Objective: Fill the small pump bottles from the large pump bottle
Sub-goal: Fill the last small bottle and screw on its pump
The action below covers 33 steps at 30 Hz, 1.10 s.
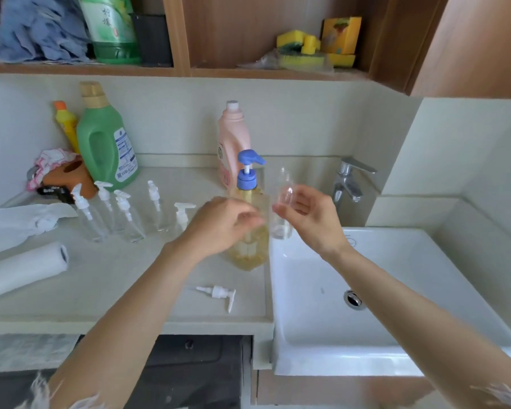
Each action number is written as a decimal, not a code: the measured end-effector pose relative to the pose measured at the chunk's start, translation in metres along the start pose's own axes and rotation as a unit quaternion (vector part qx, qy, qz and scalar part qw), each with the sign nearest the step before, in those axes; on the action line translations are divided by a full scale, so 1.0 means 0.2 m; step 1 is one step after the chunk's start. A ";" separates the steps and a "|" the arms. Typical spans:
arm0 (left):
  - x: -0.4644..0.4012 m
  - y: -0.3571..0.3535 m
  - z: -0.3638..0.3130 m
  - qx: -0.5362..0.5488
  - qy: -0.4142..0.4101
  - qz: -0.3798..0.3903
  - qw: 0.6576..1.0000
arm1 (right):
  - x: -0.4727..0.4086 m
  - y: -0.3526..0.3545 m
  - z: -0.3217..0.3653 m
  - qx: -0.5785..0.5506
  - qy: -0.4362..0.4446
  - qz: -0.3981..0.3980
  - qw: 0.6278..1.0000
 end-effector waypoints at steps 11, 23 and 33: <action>-0.29 0.23 0.00 0.056 -0.033 -0.232 0.970 | -0.20 0.00 -0.08 0.134 -0.030 -0.020 0.990; -0.21 0.18 -0.06 0.030 -0.043 -0.306 0.951 | -0.25 -0.01 -0.13 0.079 0.022 0.014 0.997; -0.20 0.11 -0.05 0.018 0.001 -0.308 0.951 | -0.24 -0.02 -0.24 0.051 0.028 0.059 0.997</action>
Point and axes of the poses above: each hand's wrist, its own x-axis away from the middle knuckle, its own y-axis out of the back of the hand, z = x × y, the point moved 8 cm from there along -x, towards the middle knuckle, and after that the axes turned 9 degrees about y, right-handed, at the moved point
